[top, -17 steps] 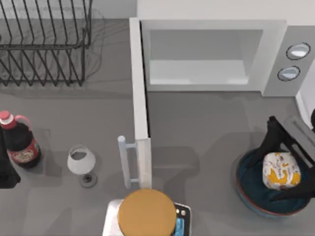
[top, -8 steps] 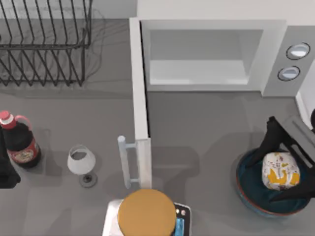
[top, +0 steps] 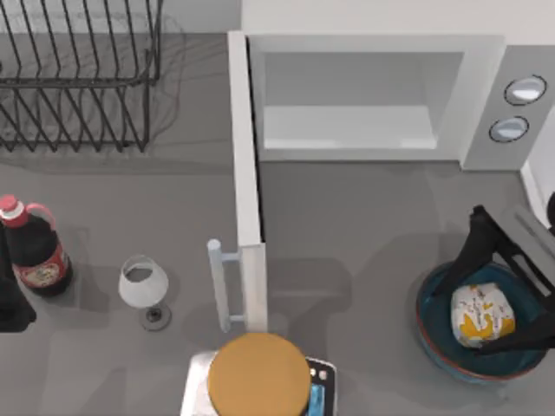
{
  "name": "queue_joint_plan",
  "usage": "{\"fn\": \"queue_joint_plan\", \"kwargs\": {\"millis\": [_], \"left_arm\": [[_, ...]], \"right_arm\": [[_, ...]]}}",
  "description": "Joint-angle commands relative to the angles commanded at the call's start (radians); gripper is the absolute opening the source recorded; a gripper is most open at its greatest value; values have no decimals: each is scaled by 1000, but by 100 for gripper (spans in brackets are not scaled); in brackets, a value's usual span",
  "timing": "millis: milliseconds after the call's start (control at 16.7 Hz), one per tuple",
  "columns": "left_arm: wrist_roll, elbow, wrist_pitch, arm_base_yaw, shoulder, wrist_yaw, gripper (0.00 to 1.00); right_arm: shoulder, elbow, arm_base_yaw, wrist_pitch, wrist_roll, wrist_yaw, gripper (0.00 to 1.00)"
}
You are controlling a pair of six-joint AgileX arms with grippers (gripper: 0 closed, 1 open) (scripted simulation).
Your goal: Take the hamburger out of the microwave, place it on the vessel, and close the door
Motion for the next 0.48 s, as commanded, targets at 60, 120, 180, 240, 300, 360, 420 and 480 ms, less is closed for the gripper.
{"fn": "queue_joint_plan", "kwargs": {"millis": [60, 120, 180, 240, 300, 360, 420, 480], "left_arm": [[0, 0, 0, 0, 0, 0, 100], [0, 0, 0, 0, 0, 0, 100], [0, 0, 0, 0, 0, 0, 100], [0, 0, 0, 0, 0, 0, 100], [0, 0, 0, 0, 0, 0, 100], [0, 0, 0, 0, 0, 0, 100], [0, 0, 0, 0, 0, 0, 100], [0, 0, 0, 0, 0, 0, 100]], "right_arm": [[0, 0, 0, 0, 0, 0, 100], [0, 0, 0, 0, 0, 0, 100], [-44, 3, -11, -41, -12, -10, 100], [-44, 3, -11, -41, -12, -10, 100], [-51, -2, -11, -35, -3, -6, 100], [-67, -12, -12, -23, 15, 3, 100], [-93, -28, -12, -6, 44, 16, 100], [-128, -48, -12, 17, 83, 33, 100]]}}
